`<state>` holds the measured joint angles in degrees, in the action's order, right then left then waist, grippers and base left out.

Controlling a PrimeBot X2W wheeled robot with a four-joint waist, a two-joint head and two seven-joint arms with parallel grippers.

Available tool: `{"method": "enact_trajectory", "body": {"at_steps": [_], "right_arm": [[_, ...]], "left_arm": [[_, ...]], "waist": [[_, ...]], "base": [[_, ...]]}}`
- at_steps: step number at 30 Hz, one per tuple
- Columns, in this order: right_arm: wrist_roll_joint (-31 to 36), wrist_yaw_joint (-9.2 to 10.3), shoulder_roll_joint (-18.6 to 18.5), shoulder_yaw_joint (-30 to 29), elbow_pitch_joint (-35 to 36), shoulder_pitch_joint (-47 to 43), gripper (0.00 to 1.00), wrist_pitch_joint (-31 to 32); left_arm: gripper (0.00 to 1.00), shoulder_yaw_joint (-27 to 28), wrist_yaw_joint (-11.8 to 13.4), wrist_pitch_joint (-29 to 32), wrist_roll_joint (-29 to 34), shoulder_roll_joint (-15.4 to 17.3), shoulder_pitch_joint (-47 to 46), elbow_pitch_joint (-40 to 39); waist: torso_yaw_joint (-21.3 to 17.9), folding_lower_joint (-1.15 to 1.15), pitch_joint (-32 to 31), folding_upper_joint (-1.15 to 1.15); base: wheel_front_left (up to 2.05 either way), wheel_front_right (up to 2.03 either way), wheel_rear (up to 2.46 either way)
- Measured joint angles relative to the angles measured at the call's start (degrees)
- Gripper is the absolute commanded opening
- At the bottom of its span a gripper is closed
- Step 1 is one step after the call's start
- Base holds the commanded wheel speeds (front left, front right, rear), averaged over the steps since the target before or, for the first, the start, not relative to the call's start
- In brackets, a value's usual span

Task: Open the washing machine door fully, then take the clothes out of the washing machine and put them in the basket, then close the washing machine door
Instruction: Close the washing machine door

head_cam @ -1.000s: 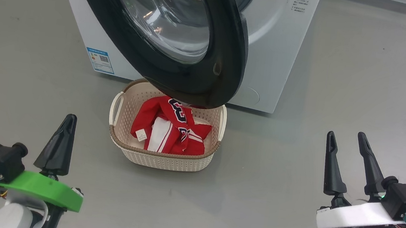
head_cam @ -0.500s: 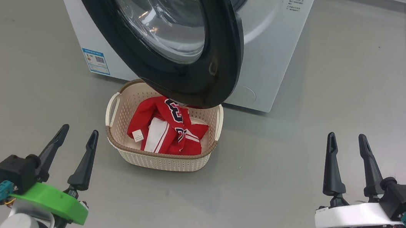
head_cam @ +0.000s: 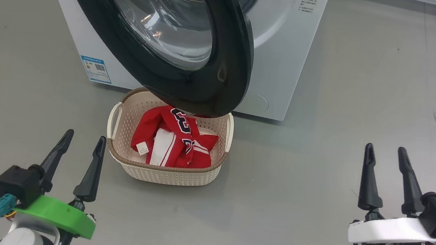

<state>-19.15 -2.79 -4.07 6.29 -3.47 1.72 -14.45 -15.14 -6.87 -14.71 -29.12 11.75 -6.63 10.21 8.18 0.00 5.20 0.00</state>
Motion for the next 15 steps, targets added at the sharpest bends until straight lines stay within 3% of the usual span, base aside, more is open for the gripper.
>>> {"method": "enact_trajectory", "body": {"at_steps": [15], "right_arm": [[-0.9, 0.75, 0.6, -0.7, -0.1, -0.9, 1.0, 0.0]], "left_arm": [[1.0, 1.5, 0.0, 0.0, 2.3, -1.4, 1.1, -0.5]], "waist": [[-0.6, 0.0, -0.1, 0.0]], "base": [[0.0, 0.0, 0.0]]}}
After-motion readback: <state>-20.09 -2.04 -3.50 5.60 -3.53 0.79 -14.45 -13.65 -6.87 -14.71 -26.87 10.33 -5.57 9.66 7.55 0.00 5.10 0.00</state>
